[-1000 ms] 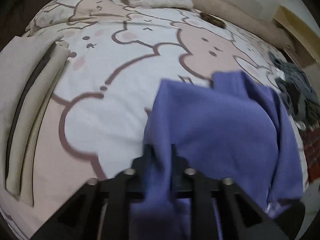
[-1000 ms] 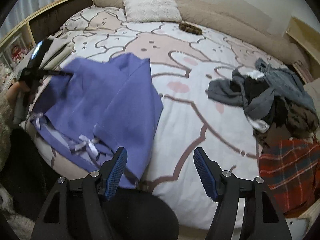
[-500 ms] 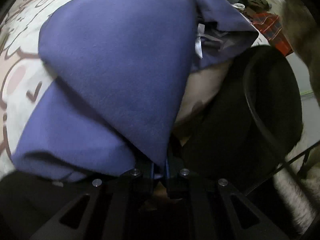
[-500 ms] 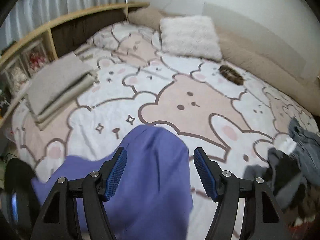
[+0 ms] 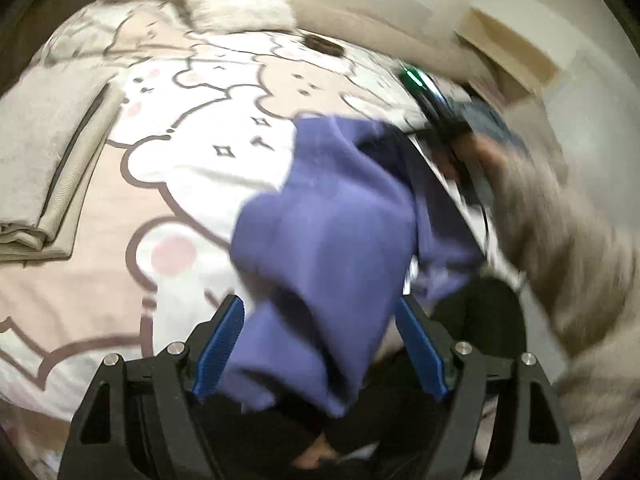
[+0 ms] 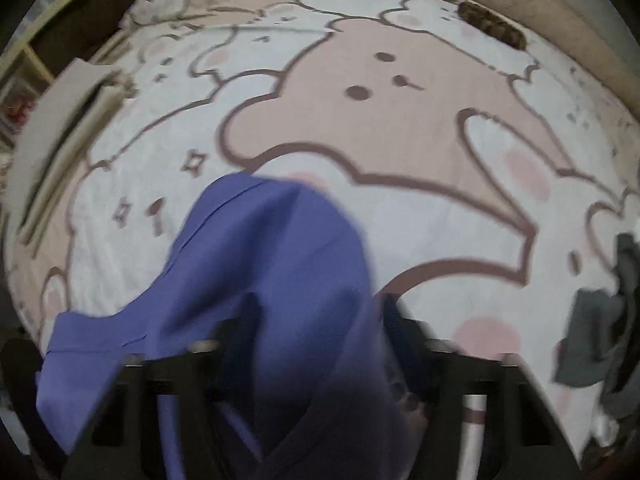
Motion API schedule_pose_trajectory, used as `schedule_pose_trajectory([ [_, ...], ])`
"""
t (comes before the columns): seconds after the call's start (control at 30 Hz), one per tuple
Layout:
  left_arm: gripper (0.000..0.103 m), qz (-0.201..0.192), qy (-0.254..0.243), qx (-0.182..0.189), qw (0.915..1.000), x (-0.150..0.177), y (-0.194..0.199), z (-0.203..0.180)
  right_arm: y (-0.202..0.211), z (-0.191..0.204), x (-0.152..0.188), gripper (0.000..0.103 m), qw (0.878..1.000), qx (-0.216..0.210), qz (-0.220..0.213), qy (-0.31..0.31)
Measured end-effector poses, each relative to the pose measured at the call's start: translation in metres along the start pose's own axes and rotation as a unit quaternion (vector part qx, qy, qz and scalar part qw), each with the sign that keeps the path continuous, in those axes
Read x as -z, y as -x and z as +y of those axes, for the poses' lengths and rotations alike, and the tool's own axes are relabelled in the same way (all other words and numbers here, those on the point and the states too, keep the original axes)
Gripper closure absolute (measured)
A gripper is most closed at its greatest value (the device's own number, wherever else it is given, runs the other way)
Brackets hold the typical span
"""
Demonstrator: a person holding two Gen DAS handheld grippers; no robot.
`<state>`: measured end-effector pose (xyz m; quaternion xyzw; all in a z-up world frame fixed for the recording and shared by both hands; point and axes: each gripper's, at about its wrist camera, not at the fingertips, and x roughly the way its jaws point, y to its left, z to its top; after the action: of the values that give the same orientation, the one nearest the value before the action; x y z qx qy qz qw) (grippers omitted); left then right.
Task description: Fold clothes
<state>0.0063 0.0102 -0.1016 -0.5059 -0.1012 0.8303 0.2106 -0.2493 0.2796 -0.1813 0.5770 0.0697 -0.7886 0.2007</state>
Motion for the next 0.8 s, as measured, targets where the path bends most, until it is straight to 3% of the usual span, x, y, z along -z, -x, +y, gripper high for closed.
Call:
schedule_pose_trajectory([
  [0.1, 0.025, 0.013, 0.051, -0.014, 0.9985, -0.019, -0.026, 0.03, 0.023, 0.003, 0.028, 0.095, 0.999, -0.012, -0.041, -0.02],
  [0.17, 0.025, 0.032, 0.083, -0.027, 0.9956, -0.026, -0.052, 0.042, 0.05, -0.001, 0.047, 0.097, 0.996, -0.028, -0.075, -0.035],
  [0.3, 0.027, 0.091, 0.141, 0.013, 0.9857, -0.026, -0.103, 0.054, 0.113, -0.004, 0.098, 0.097, 0.989, -0.061, -0.13, -0.038],
  [0.33, 0.031, 0.099, 0.15, 0.025, 0.9834, -0.025, -0.111, 0.053, 0.125, -0.002, 0.11, 0.097, 0.988, -0.065, -0.133, -0.033],
  [0.37, 0.047, 0.106, 0.157, 0.037, 0.9812, -0.024, -0.118, 0.052, 0.134, 0.0, 0.122, 0.097, 0.988, -0.068, -0.133, -0.028],
  [0.4, 0.056, 0.109, 0.155, 0.045, 0.9808, -0.023, -0.121, 0.05, 0.138, 0.003, 0.134, 0.097, 0.989, -0.066, -0.127, -0.023],
  [0.53, 0.088, 0.093, 0.114, 0.064, 0.9871, -0.021, -0.11, 0.029, 0.143, 0.016, 0.185, 0.097, 0.995, -0.052, -0.089, -0.013],
  [0.67, 0.089, 0.047, -0.013, 0.013, 0.9988, -0.009, -0.083, -0.012, 0.135, 0.026, 0.229, 0.097, 0.998, -0.04, -0.047, 0.011],
  [0.73, 0.089, 0.031, -0.094, -0.022, 0.9948, 0.004, -0.073, -0.04, 0.134, 0.025, 0.242, 0.096, 0.999, -0.035, -0.036, 0.004],
  [0.8, 0.089, 0.029, -0.144, -0.037, 0.9884, 0.017, -0.069, -0.054, 0.138, 0.02, 0.246, 0.092, 0.999, -0.034, -0.035, -0.02],
])
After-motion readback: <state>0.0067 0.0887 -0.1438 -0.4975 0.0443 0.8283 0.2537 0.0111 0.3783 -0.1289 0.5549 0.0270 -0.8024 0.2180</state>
